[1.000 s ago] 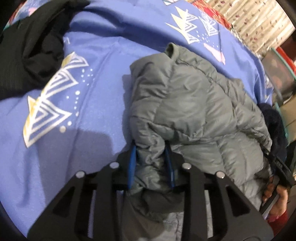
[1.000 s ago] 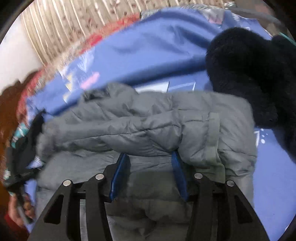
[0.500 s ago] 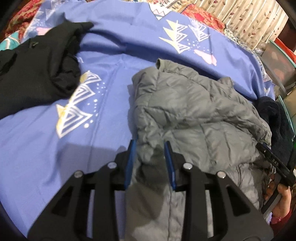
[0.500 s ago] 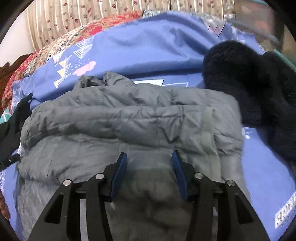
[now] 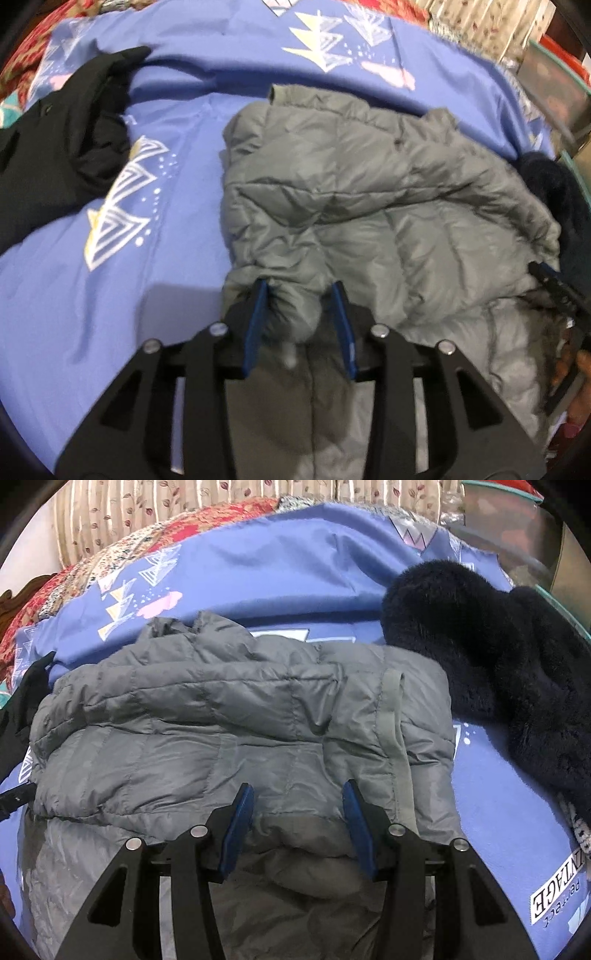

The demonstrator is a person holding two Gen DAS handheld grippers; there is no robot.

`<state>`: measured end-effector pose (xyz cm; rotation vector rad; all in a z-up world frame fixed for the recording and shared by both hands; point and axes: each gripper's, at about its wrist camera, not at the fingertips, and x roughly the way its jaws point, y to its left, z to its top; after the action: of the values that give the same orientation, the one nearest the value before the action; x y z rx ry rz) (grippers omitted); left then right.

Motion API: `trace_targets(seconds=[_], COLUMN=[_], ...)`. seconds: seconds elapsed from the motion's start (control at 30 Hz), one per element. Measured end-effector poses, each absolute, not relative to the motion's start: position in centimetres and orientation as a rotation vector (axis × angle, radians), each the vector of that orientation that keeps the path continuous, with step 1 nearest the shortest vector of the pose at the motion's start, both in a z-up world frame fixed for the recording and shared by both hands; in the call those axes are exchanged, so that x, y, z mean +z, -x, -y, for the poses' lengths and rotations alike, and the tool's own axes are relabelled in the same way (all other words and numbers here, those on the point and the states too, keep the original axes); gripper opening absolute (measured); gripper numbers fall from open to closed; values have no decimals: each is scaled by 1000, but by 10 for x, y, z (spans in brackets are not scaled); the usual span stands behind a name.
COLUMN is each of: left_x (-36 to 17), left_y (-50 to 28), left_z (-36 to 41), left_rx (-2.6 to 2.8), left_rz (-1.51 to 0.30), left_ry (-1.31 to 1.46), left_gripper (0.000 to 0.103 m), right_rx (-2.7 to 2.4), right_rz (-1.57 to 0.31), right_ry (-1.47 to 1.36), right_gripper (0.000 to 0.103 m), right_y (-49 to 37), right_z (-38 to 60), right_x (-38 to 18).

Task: Fold large clothes

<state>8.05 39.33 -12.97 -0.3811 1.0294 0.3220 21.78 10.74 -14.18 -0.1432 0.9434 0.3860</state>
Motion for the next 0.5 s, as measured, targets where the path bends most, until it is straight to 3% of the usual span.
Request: trace_targets(seconds=[0.2,0.4,0.5], left_x=[-152,-130,-118], left_y=[-100,-74,-35], left_z=[-403,-401,-396], left_rx=[351,301,263], left_rz=[-1089,-1059,-1033], left_ry=[378,397,394], left_gripper=[41,42,56], right_rx=[374,439,500], right_rz=[-982,-930,-945], right_ry=[135,22,-11], right_gripper=[74,74,74], right_y=[-226,-188,-152], right_z=[-110,-81,-53], right_x=[-152,-125,-120])
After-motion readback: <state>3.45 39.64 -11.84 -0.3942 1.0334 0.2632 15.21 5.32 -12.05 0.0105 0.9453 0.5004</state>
